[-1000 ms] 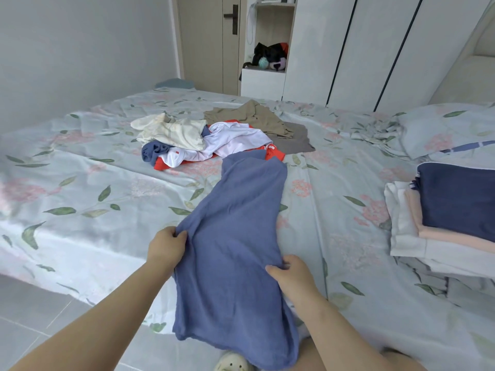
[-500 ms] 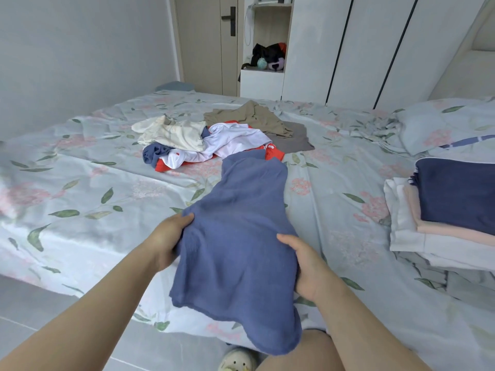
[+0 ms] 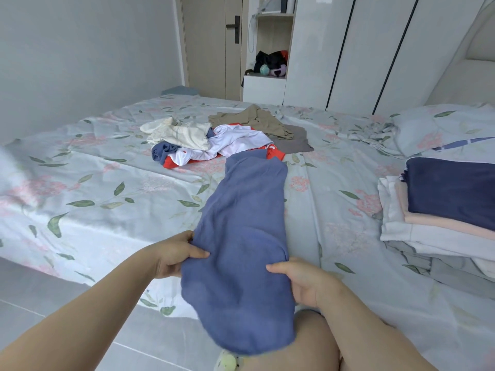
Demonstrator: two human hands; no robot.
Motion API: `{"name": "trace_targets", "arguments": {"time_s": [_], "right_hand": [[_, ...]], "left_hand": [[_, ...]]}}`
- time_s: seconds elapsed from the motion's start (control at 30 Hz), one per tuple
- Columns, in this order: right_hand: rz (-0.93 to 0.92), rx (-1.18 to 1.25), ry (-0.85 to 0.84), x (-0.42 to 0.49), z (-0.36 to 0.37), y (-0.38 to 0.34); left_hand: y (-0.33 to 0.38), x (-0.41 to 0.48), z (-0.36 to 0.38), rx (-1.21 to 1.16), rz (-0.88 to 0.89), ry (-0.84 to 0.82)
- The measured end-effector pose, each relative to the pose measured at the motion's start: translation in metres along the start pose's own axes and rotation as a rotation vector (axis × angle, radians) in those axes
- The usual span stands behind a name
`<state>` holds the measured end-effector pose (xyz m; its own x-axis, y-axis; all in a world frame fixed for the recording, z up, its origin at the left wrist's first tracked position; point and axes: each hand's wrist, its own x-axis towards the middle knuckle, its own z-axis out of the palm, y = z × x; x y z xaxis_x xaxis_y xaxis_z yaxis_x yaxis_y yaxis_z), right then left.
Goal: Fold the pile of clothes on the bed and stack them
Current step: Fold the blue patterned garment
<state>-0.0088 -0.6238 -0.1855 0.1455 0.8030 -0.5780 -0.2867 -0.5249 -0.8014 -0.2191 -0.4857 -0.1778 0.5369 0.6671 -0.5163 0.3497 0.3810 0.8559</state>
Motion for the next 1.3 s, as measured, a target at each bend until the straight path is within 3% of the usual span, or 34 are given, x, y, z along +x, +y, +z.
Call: {"name": "trace_targets", "arguments": {"time_s": [0.1, 0.13, 0.3, 0.37, 0.43, 0.5, 0.57, 0.63, 0.7, 0.8, 0.87, 0.93, 1.03, 1.1, 1.17, 1.27, 1.3], "right_hand": [[-0.029, 0.029, 0.084, -0.003, -0.001, 0.002], [-0.031, 0.025, 0.087, -0.005, -0.001, 0.001], [0.027, -0.071, 0.071, -0.004, -0.007, -0.013], [0.070, -0.095, 0.072, 0.003, -0.009, -0.020], [0.084, -0.027, 0.083, 0.012, -0.008, -0.034], [-0.013, 0.195, 0.134, 0.029, -0.008, -0.057], [-0.245, 0.442, 0.211, 0.047, -0.007, -0.086], [-0.474, 0.507, 0.288, 0.066, -0.008, -0.107], [-0.562, 0.236, 0.351, 0.083, -0.006, -0.116], [-0.620, -0.564, 0.471, 0.114, -0.007, -0.105], [-0.489, -1.018, 0.410, 0.127, -0.011, -0.091], [-0.331, -1.226, 0.309, 0.139, -0.019, -0.075], [-0.421, -1.307, 0.367, 0.151, -0.034, -0.059], [-0.619, -1.215, 0.430, 0.156, -0.040, -0.057], [-0.706, -1.112, 0.451, 0.158, -0.045, -0.058], [-0.649, -1.092, 0.418, 0.139, -0.050, -0.066], [-0.630, -1.089, 0.394, 0.132, -0.053, -0.068]], "left_hand": [[0.005, -0.003, 0.000, 0.044, 0.091, 0.201], [0.009, -0.004, -0.001, 0.108, 0.108, 0.201], [0.025, -0.002, -0.021, 0.284, 0.126, -0.195], [0.031, 0.007, -0.028, 0.225, 0.095, -0.240], [0.042, 0.018, -0.030, 0.082, 0.067, -0.160], [0.058, 0.034, -0.029, -0.084, 0.099, -0.012], [0.078, 0.051, -0.024, -0.248, 0.184, 0.157], [0.094, 0.068, -0.016, -0.327, 0.286, 0.237], [0.100, 0.087, -0.009, -0.141, 0.362, 0.266], [0.086, 0.116, -0.002, 0.395, 0.481, 0.282], [0.067, 0.132, 0.000, 0.727, 0.447, 0.139], [0.049, 0.145, 0.001, 1.077, 0.333, 0.100], [0.037, 0.153, 0.001, 1.329, 0.370, 0.255], [0.034, 0.161, -0.001, 1.320, 0.489, 0.405], [0.033, 0.166, -0.002, 1.233, 0.651, 0.494], [0.031, 0.164, -0.003, 1.160, 0.851, 0.470], [0.032, 0.160, -0.002, 1.165, 0.835, 0.404]]}}
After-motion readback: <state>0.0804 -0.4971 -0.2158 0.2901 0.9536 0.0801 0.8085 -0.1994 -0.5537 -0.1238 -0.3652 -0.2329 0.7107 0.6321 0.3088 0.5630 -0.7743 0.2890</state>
